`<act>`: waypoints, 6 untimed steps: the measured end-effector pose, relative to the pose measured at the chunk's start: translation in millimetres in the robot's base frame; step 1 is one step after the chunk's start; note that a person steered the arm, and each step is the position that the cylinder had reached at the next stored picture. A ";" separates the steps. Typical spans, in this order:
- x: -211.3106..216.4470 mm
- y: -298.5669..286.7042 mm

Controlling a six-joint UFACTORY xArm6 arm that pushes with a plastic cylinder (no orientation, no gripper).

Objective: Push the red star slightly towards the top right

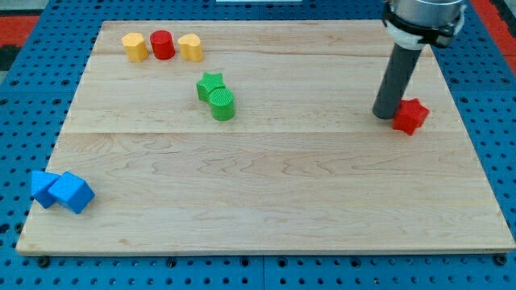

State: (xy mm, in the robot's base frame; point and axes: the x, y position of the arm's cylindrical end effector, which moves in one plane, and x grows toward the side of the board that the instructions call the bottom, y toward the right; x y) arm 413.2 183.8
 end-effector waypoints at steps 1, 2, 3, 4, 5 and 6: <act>35.9 -18.6; 40.8 45.4; 34.4 29.4; -9.9 24.5; -13.3 -32.2; -80.2 -115.5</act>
